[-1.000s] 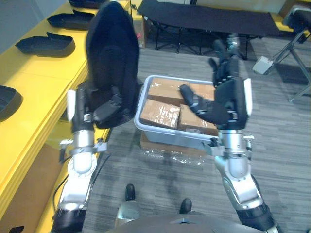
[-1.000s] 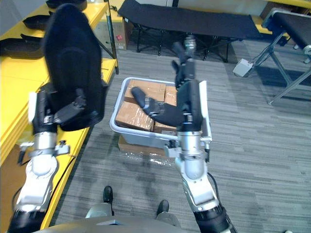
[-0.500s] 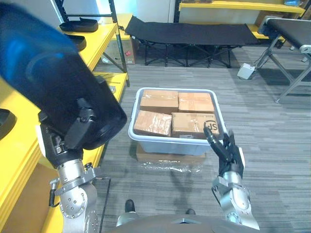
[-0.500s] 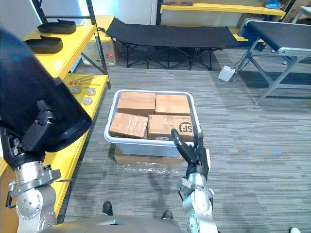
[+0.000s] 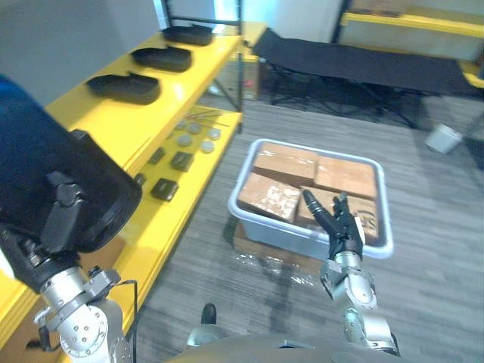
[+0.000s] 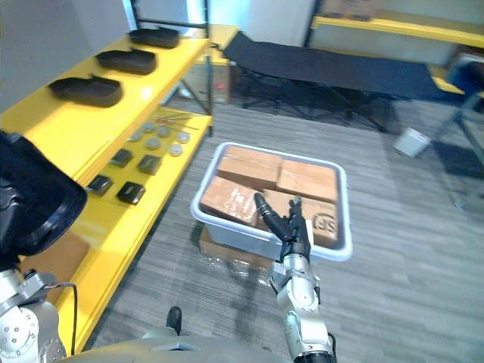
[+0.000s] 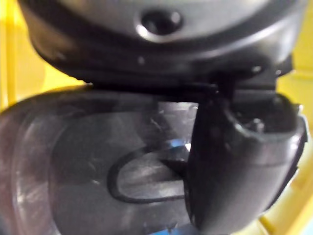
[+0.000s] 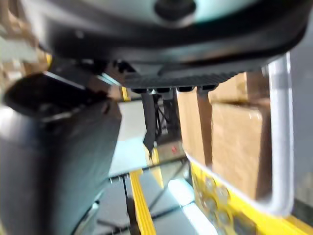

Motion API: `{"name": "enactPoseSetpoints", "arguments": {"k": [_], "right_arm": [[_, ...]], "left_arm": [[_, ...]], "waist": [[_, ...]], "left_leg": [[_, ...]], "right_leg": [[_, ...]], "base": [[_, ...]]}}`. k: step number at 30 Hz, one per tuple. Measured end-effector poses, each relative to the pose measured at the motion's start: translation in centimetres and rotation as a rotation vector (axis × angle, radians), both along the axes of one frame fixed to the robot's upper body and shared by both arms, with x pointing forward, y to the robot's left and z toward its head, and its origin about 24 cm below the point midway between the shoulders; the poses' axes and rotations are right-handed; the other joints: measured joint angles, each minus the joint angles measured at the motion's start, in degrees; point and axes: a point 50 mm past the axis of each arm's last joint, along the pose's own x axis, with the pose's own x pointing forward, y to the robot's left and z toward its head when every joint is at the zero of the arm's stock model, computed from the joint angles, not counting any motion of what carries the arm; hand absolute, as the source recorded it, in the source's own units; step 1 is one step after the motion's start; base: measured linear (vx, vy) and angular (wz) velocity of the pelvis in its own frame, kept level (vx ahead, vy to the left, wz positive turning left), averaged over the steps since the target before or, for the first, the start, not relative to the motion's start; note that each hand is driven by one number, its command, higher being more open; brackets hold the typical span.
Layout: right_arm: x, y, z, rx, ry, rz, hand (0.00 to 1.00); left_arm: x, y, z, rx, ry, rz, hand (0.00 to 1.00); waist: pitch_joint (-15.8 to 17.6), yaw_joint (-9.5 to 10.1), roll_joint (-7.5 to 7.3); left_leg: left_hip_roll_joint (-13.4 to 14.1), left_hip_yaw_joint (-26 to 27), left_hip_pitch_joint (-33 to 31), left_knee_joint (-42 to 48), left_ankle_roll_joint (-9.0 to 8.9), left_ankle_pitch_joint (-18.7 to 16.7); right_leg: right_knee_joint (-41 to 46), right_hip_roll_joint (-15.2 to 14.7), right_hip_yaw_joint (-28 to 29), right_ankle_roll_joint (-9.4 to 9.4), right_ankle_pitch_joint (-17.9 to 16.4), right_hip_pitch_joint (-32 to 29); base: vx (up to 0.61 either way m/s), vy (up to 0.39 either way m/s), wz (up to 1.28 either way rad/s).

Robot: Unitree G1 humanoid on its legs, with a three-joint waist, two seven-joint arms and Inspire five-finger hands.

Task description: Walk over and take three plastic housings, then place them on the shelf

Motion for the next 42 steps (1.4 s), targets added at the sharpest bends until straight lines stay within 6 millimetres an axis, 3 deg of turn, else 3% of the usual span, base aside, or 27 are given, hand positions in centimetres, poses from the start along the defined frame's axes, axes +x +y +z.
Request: {"name": "enactPoseSetpoints", "arguments": {"k": [3,5,10,15,18,21,23,27,28,30,31,32,34,37,40,42], "right_arm": [[1.3,2.2,0.1,-0.033,-0.016,0.127,1.0],[2.6,3.7,1.2,-0.101,-0.074,0.213,1.0],[4.3,4.6,2.9,-0.108,-0.142,0.247,1.0],[4.0,3.9,2.4,-0.124,-0.107,0.263,1.0],[3.9,3.5,2.4,-0.137,-0.1,0.285,1.0],[3.7,2.2,3.0,-0.16,-0.12,0.264,1.0],[3.8,1.5,3.2,-0.175,-0.126,0.253,1.0],[3.8,1.7,3.3,-0.165,-0.137,0.295,1.0],[3.7,1.7,3.2,-0.166,-0.138,0.304,1.0],[3.4,1.3,3.1,-0.221,-0.146,0.315,1.0],[3.4,1.2,3.2,-0.226,-0.151,0.317,1.0],[3.4,1.1,3.3,-0.232,-0.167,0.32,1.0],[3.7,1.2,3.9,-0.237,-0.21,0.325,1.0],[4.5,0.8,4.9,-0.305,-0.258,0.373,1.0],[4.5,0.4,5.0,-0.333,-0.256,0.388,1.0],[4.4,0.4,5.0,-0.333,-0.256,0.388,1.0]], "left_arm": [[-1.5,0.8,-0.2,-0.003,0.02,0.059,0.0],[-2.5,1.2,-0.4,-0.016,0.029,0.079,0.0],[-3.0,1.5,-0.2,-0.004,0.006,0.076,0.0],[-3.1,1.4,-0.5,0.001,0.03,0.053,0.0],[-3.2,1.4,-0.9,-0.006,0.05,0.046,0.0],[-1.9,0.7,-0.8,-0.006,0.027,-0.036,0.0],[-0.8,0.0,-0.7,-0.01,-0.001,-0.113,0.0],[-0.1,-0.4,-0.6,-0.022,-0.035,-0.203,0.0],[0.9,-0.9,-0.2,-0.005,-0.055,-0.284,0.0],[2.8,-2.7,0.3,0.019,-0.086,-0.489,0.0],[3.0,-3.1,0.3,0.028,-0.085,-0.526,0.0],[3.3,-3.5,0.4,0.043,-0.081,-0.577,0.0],[3.5,-3.7,0.6,0.07,-0.075,-0.625,0.0],[3.5,-3.6,0.5,0.071,-0.068,-0.626,0.0],[3.4,-3.8,0.3,0.058,-0.06,-0.63,0.0],[3.4,-4.0,0.2,0.054,-0.06,-0.637,0.0]], "waist": [[-0.4,2.82,-1.15],[-0.2,4.78,-1.51],[0.2,6.22,-1.95],[0.9,6.07,-2.6],[1.7,4.96,-2.01],[2.2,3.12,-1.14],[4.0,3.72,-0.29],[5.3,3.34,0.48],[5.7,2.89,0.45],[6.4,0.67,0.28],[6.4,0.36,0.27],[6.5,0.17,0.1],[6.7,0.3,-0.57],[8.6,0.52,0.92],[9.4,0.82,2.4],[9.4,0.37,2.53]], "left_leg": [[-1.4,-5.2,-1.6,0.0,0.1,0.7],[-2.3,-8.1,-2.1,0.0,0.12,1.0],[-2.8,-10.5,-2.9,-0.2,0.25,1.7],[-2.2,-9.4,-2.5,-0.2,0.47,1.6],[-2.3,-8.8,-2.9,-0.2,1.07,1.9],[-2.6,-6.5,-5.6,-0.2,3.39,3.3],[-3.5,-6.8,-5.7,-0.2,3.7,3.7],[-5.2,-8.3,-5.5,-0.2,4.04,3.8],[-6.1,-10.2,-5.5,-0.2,4.66,4.3],[-7.6,-14.6,-5.5,-0.1,5.4,5.1],[-7.6,-14.7,-5.6,-0.1,5.48,5.1],[-7.7,-14.6,-5.7,-0.2,5.54,5.2],[-7.9,-13.4,-6.7,-0.1,5.94,5.5],[-7.6,-12.7,-7.7,0.0,5.4,7.1],[-6.7,-12.7,-8.0,0.0,5.25,7.3],[-6.3,-12.1,-8.6,0.0,5.15,7.2]], "right_leg": [[0.0,0.0,-4.8,0.59,-1.0,1.7],[1.5,-0.7,-7.6,0.84,-2.3,2.7],[3.6,-1.1,-9.6,0.66,-4.3,2.7],[5.3,-1.5,-8.0,0.82,-5.2,1.7],[5.6,-1.3,-8.1,0.81,-5.2,1.5],[5.7,-1.2,-12.6,1.18,-5.3,2.2],[8.0,-2.6,-14.2,1.9,-6.4,2.6],[13.0,-4.8,-13.9,0.98,-9.3,2.3],[14.9,-5.0,-10.4,-0.47,-11.2,2.2],[20.2,-5.0,-0.8,-0.97,-12.9,1.9],[21.5,-5.0,0.4,-1.41,-13.4,1.5],[22.6,-5.0,1.2,-2.03,-14.3,1.4],[21.9,-5.0,1.5,-1.49,-16.3,1.4],[20.4,-4.4,2.0,1.15,-18.1,1.6],[19.0,-3.0,2.2,1.37,-18.5,2.0],[18.5,-2.4,1.2,1.17,-18.7,2.1]], "base": [[0.01,-0.021,0.89],[-0.01,0.025,0.72],[-0.03,0.035,0.3],[-0.04,0.031,-0.12],[-0.04,0.022,0.04],[-0.03,0.028,0.71],[-0.02,0.076,0.53],[0.0,0.04,0.36],[0.0,-0.016,0.89],[0.02,-0.037,1.32],[0.01,-0.038,0.96],[-0.01,-0.048,0.52],[-0.01,-0.095,0.29],[-0.05,-0.077,0.1],[-0.08,-0.035,0.06],[-0.06,-0.018,0.2]]}}
